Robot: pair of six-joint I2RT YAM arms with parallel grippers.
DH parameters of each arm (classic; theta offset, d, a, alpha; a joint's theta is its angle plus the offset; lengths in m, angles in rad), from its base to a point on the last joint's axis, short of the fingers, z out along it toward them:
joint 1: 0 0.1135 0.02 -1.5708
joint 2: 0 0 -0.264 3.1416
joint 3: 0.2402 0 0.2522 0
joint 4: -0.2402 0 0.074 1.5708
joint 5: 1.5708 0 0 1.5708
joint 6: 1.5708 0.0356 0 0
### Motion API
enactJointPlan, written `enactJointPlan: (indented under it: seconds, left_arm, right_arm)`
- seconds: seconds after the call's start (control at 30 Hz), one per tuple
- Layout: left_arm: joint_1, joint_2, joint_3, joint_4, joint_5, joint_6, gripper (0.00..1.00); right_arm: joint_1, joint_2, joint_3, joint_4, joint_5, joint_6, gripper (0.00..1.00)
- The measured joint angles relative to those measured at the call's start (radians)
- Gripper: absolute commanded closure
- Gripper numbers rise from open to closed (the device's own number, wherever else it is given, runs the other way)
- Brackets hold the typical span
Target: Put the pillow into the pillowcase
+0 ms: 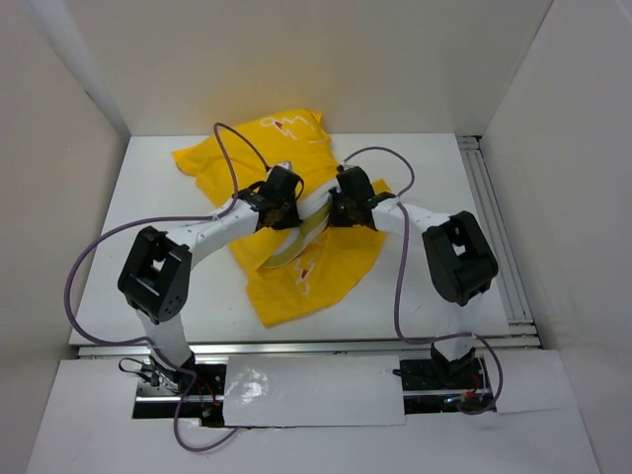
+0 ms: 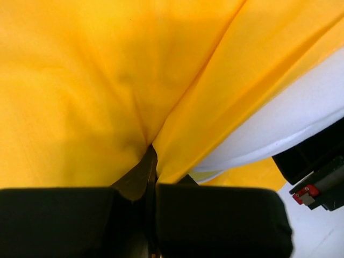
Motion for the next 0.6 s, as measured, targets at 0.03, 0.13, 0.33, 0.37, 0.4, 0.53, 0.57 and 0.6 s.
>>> enactJointPlan:
  seconds: [0.03,0.13,0.33,0.37,0.4,0.53,0.57,0.6]
  left_arm:
    - [0.004,-0.013,-0.005,-0.015,-0.021,-0.015,1.00]
    - [0.013,-0.048,-0.020,-0.069,-0.071,-0.048,1.00]
    - [-0.045,-0.079,0.002,-0.207,-0.137,-0.059,0.96]
    - [-0.055,-0.071,0.027,-0.238,-0.135,-0.047,0.88]
    - [-0.063,-0.056,0.067,-0.274,-0.130,-0.032,0.79]
    - [-0.112,0.006,0.234,-0.339,-0.106,0.066,0.30]
    - [-0.124,0.010,0.261,-0.342,-0.103,0.100,0.00]
    - [-0.136,0.011,0.281,-0.342,-0.093,0.131,0.00]
  right_arm:
    - [0.006,0.029,0.040,-0.007,-0.019,-0.020,1.00]
    - [0.023,0.079,0.106,-0.005,-0.080,-0.064,1.00]
    - [0.022,0.053,0.043,0.075,-0.142,-0.117,1.00]
    - [0.018,0.035,0.024,0.079,-0.141,-0.123,1.00]
    - [0.011,0.010,0.000,0.082,-0.142,-0.128,1.00]
    - [-0.033,-0.142,-0.119,0.115,-0.145,-0.132,1.00]
    - [-0.048,-0.184,-0.152,0.124,-0.146,-0.129,1.00]
    - [-0.063,-0.219,-0.181,0.135,-0.156,-0.126,1.00]
